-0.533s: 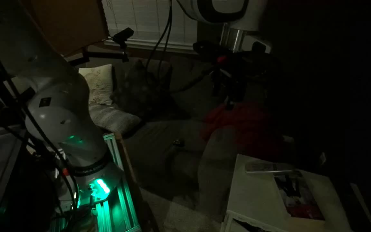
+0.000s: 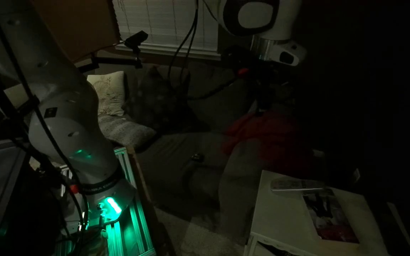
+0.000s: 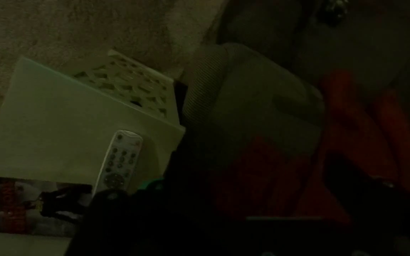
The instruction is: Pick up the cloth and put it on the sofa
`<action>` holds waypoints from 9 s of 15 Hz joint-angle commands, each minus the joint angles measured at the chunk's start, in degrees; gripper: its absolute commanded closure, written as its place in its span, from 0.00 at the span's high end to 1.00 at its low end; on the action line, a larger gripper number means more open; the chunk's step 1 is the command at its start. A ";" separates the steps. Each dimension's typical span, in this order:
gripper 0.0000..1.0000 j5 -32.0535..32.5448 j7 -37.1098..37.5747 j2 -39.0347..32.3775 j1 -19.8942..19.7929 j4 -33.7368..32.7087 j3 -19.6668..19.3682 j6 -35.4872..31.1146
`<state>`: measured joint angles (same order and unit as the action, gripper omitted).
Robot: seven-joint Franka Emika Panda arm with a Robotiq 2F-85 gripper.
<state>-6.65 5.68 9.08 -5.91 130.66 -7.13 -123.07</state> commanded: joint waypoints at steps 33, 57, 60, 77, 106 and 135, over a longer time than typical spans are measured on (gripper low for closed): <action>0.12 -5.11 26.19 -77.70 8.40 -82.30 2.84 3.87; 0.01 -4.87 0.75 -60.49 20.16 -73.23 16.91 5.37; 0.01 -5.83 -3.08 -59.11 23.66 -69.52 20.07 4.52; 0.01 -5.54 -10.36 -61.01 33.29 -63.85 26.51 4.13; 1.00 8.08 -0.13 -78.15 34.87 -99.37 6.58 20.25; 0.77 5.11 56.73 -90.72 21.48 -101.75 -6.06 7.91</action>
<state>0.00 57.42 -78.72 15.45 32.30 -13.86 -114.30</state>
